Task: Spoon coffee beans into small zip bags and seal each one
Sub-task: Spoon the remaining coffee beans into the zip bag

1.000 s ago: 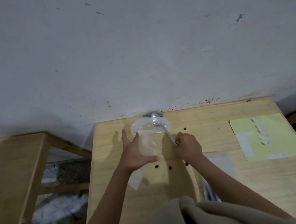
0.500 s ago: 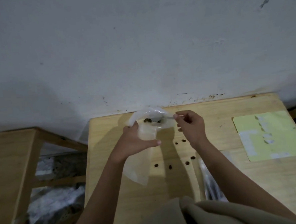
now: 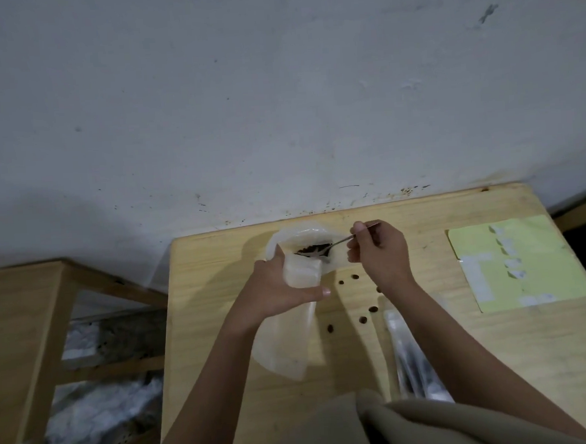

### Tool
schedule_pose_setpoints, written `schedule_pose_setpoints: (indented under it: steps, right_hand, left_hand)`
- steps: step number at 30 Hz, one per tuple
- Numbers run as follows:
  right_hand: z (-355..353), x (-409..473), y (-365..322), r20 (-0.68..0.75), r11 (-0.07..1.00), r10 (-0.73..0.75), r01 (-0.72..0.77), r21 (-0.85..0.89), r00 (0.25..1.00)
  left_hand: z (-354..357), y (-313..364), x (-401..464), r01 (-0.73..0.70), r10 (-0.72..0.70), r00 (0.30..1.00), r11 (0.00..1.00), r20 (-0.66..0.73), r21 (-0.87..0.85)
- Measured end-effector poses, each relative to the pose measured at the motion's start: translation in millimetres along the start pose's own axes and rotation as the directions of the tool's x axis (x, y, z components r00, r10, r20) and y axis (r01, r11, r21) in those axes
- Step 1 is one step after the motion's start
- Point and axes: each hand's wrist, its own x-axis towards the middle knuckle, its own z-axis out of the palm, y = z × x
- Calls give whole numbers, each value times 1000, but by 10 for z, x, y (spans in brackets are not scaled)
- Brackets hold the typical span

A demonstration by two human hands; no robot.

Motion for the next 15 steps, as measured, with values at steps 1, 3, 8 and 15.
schedule_pose_setpoints:
  steps: [1, 3, 8, 15]
  right_hand:
    - [23, -6, 18, 1, 995, 71, -71, 76, 997]
    - [77, -13, 71, 9, 989, 127, -127, 77, 992]
    - [88, -29, 193, -70, 991, 112, -117, -71, 991]
    - [53, -38, 232, -101, 997, 47, -52, -50, 994]
  left_hand:
    - [23, 16, -5, -3, 3, 1000, 1000, 6, 17]
    - [70, 48, -11, -13, 13, 1000, 999, 5, 32]
    - [62, 94, -29, -34, 36, 997, 999, -67, 31]
    - [-42, 207, -103, -90, 101, 986, 992, -129, 86]
